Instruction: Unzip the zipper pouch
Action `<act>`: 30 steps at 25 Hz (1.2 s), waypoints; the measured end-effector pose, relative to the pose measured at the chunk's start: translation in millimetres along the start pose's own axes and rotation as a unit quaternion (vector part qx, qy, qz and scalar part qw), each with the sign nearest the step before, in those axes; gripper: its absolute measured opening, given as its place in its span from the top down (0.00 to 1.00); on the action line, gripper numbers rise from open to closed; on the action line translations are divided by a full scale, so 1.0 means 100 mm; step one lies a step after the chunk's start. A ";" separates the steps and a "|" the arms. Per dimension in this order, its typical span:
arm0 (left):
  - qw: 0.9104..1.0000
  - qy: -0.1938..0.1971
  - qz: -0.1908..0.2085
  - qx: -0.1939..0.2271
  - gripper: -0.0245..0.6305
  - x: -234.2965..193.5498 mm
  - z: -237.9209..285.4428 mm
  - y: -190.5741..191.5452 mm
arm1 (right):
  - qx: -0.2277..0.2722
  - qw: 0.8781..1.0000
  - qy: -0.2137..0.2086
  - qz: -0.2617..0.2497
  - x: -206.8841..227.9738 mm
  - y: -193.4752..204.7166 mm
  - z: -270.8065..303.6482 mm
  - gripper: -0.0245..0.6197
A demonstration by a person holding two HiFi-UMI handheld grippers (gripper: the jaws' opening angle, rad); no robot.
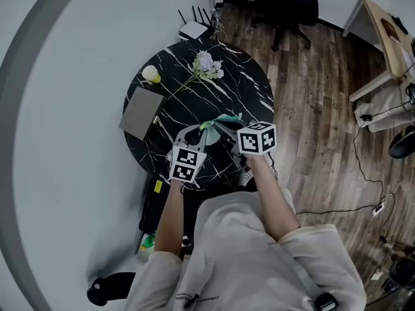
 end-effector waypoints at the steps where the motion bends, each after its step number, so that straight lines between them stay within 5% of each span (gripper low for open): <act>1: 1.000 -0.002 -0.001 0.001 0.89 -0.01 -0.01 0.00 | -0.001 1.000 0.004 -0.003 0.01 0.00 -0.01 0.95; 30: 1.000 -0.002 -0.011 0.001 0.89 -0.03 -0.01 0.01 | -0.020 0.997 0.070 -0.029 0.40 0.02 -0.19 0.95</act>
Point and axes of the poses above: the fingertips, and each gripper's own axes: z forward along the fingers, x to its right, y out of its underside, the point moved 3 cm from there along -z, backward along the fingers, and after that the axes turned 10 degrees about -z, right-handed, at the moved point
